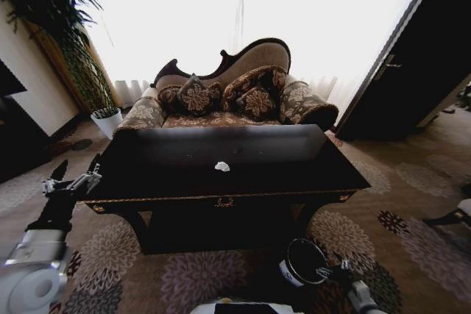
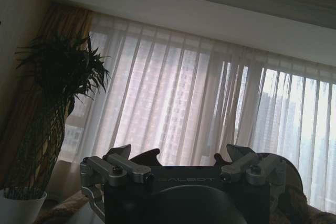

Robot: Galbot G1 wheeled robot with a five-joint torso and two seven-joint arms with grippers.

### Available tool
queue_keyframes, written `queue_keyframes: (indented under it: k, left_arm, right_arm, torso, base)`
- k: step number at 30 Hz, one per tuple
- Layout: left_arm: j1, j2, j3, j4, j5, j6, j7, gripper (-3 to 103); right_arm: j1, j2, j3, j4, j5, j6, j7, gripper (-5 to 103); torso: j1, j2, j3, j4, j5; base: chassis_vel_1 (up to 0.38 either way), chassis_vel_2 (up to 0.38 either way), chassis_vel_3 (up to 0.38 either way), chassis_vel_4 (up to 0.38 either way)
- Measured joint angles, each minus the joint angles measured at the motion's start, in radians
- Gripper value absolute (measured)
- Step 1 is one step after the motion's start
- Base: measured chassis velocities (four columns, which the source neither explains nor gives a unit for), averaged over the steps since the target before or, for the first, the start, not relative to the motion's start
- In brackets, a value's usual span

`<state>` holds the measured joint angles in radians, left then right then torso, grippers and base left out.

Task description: Move to the front of the table and place the trash on the table into the trash bin.

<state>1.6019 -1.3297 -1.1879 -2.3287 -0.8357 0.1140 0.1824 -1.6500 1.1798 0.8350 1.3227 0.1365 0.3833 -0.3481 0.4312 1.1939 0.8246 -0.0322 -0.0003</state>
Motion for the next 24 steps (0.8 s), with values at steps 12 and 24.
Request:
queue_keyframes:
  k: [12, 24]
  left_arm:
    - [-0.014, -0.008, 0.023, 0.016, 0.005, 0.000, 0.000, 100]
    - [0.005, -0.035, 0.003, 0.007, 0.009, -0.005, 0.000, 100]
  right_arm:
    - [-0.132, 0.135, 0.100, 0.310, 0.131, 0.004, 0.006, 100]
    - [-0.185, 0.151, 0.152, 0.573, 0.237, -0.071, 0.077, 100]
  torso:
    - [0.000, 0.000, 0.000, -0.0001, 0.0001]
    - [0.000, 0.000, 0.000, -0.0001, 0.0003]
  base:
    - [0.000, 0.000, 0.000, 0.000]
    - [0.000, 0.000, 0.000, 0.000]
